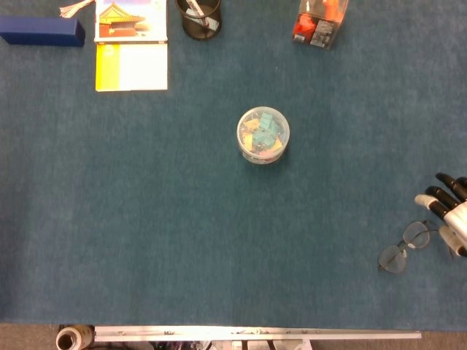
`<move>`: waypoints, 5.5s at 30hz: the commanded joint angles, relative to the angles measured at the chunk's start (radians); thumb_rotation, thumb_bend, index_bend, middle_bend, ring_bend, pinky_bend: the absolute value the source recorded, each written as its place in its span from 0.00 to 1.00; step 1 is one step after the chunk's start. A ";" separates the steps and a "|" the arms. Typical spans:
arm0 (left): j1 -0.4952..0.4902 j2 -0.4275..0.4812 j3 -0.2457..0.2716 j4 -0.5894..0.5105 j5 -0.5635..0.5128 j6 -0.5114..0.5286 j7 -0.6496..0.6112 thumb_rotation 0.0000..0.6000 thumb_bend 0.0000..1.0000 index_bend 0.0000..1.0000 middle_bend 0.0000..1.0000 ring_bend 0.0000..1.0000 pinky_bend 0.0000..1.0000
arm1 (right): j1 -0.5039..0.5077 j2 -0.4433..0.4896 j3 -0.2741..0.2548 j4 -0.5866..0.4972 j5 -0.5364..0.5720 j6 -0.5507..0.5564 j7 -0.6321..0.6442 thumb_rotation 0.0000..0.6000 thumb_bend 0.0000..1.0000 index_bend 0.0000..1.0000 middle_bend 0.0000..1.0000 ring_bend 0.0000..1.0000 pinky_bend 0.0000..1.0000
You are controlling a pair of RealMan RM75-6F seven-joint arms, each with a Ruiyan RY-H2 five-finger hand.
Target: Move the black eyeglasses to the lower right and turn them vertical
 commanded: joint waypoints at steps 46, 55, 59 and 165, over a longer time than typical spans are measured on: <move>0.003 0.009 0.000 -0.004 0.004 0.006 -0.017 1.00 0.38 0.48 0.54 0.40 0.53 | 0.038 -0.102 -0.030 0.075 0.056 -0.128 -0.041 1.00 0.40 0.28 0.28 0.14 0.25; 0.003 0.011 0.000 -0.004 0.004 0.004 -0.021 1.00 0.38 0.48 0.54 0.40 0.53 | 0.046 -0.122 -0.034 0.092 0.073 -0.154 -0.047 1.00 0.40 0.28 0.28 0.14 0.25; 0.004 0.011 0.000 -0.005 0.005 0.006 -0.023 1.00 0.38 0.47 0.54 0.40 0.53 | 0.051 -0.131 -0.036 0.099 0.079 -0.165 -0.050 1.00 0.40 0.28 0.28 0.14 0.25; -0.015 0.000 -0.002 0.009 0.001 -0.023 -0.031 1.00 0.38 0.48 0.54 0.40 0.53 | -0.165 0.020 0.211 -0.002 0.310 0.430 0.299 1.00 0.40 0.12 0.12 0.00 0.12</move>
